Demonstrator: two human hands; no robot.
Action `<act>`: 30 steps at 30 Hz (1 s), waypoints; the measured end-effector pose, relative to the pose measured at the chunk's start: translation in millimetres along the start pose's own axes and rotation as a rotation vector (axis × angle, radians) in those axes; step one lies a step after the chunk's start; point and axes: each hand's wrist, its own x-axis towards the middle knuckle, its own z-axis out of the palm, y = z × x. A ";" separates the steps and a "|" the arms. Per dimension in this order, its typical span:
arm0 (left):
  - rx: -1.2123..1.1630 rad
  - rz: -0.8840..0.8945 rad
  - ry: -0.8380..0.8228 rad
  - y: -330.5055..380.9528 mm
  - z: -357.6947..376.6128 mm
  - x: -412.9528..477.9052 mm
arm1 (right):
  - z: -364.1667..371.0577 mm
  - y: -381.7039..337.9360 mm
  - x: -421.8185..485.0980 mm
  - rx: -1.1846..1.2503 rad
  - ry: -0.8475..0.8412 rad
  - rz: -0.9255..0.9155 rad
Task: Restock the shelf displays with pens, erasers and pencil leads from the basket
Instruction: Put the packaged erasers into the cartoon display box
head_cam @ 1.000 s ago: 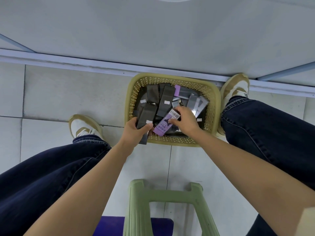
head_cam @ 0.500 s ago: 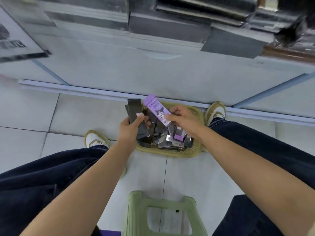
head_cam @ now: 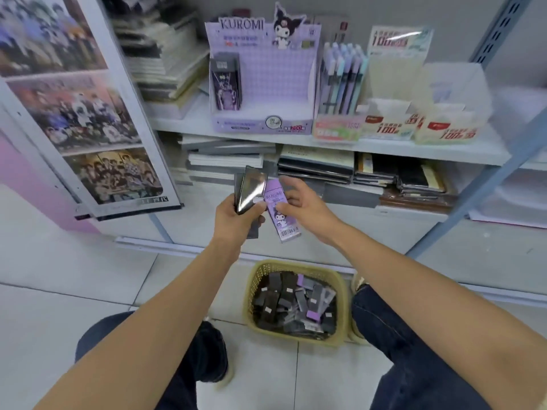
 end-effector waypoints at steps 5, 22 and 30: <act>0.030 0.110 -0.048 60.7 -3.6 -9.6 | -8.3 -75.3 -2.3 -0.123 -0.059 -0.100; -0.138 0.161 -0.011 161.0 -38.1 52.2 | -35.1 -198.3 98.0 -0.360 0.494 -0.405; -0.134 0.120 -0.042 147.4 -36.1 98.8 | -36.3 -180.7 156.3 -0.588 0.425 -0.418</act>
